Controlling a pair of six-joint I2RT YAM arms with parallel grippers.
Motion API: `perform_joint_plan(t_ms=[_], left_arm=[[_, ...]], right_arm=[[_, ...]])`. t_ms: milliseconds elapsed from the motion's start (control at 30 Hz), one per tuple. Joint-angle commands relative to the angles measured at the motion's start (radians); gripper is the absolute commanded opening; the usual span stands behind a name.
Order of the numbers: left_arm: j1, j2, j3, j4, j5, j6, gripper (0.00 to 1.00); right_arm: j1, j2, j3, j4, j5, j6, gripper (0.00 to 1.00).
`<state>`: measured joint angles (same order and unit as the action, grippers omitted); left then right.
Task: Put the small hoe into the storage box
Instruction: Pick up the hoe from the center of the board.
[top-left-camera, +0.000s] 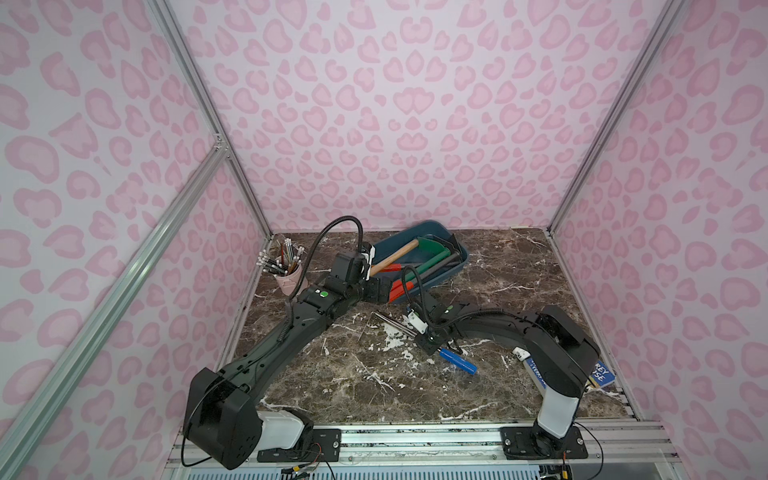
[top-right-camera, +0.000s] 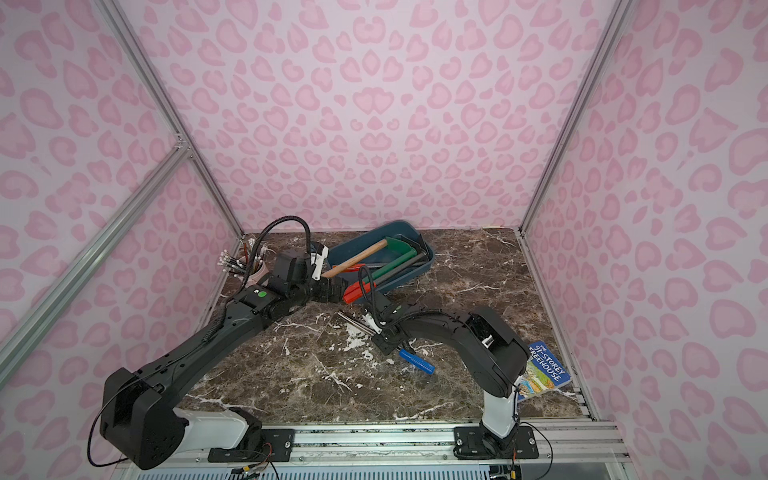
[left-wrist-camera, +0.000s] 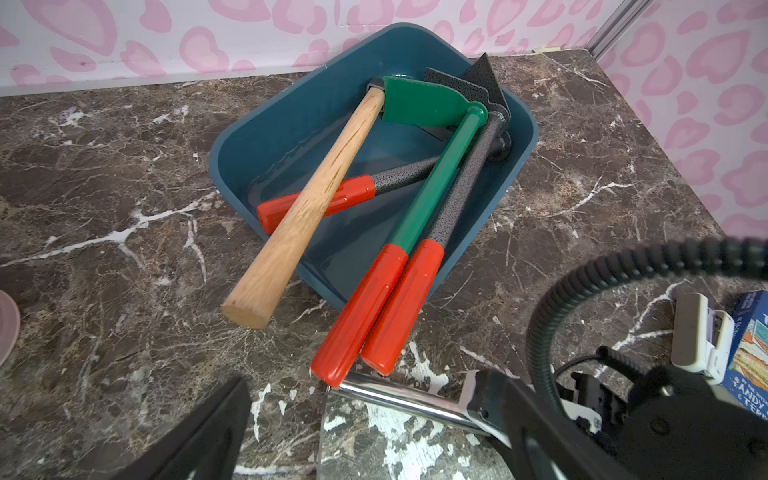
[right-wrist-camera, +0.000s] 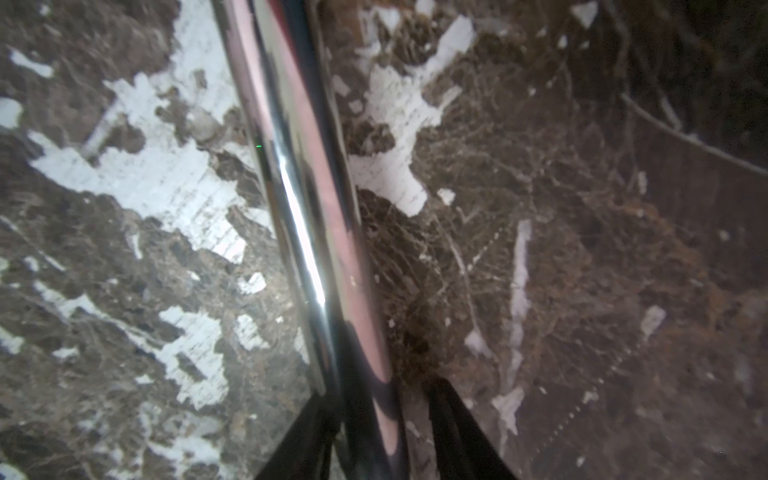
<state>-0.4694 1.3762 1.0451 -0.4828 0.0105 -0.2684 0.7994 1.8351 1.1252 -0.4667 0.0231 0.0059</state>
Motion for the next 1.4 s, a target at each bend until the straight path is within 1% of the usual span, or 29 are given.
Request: perform_joint_plan(t_ms=[0,200,333,500,767,900,1367], left_arm=[[0.0,-0.006,0.003,0.034,-0.004,0.006,0.98],[-0.001,-0.005,0.007,0.027,-0.01,0.008,0.98],[-0.001,-0.006,0.018,0.02,-0.015,0.011,0.98],[-0.001,-0.008,0.024,0.014,-0.022,0.012,0.98],[-0.001,-0.017,0.03,0.003,-0.042,0.015,0.97],[0.001,-0.019,0.037,-0.002,-0.049,0.015,0.97],[0.008,-0.032,0.032,0.005,-0.053,0.002,0.97]], right_arm=[[0.003,0.005,0.005,-0.02,0.024,-0.015,0.36],[0.012,-0.018,0.0,0.002,0.061,-0.032,0.26],[0.017,-0.034,0.004,0.016,0.071,-0.043,0.17],[0.023,-0.05,0.01,0.022,0.056,-0.053,0.09],[0.026,-0.083,0.013,0.017,-0.008,-0.056,0.0],[0.026,-0.111,0.014,0.016,-0.043,-0.05,0.0],[0.024,-0.173,0.04,-0.02,-0.09,-0.021,0.0]])
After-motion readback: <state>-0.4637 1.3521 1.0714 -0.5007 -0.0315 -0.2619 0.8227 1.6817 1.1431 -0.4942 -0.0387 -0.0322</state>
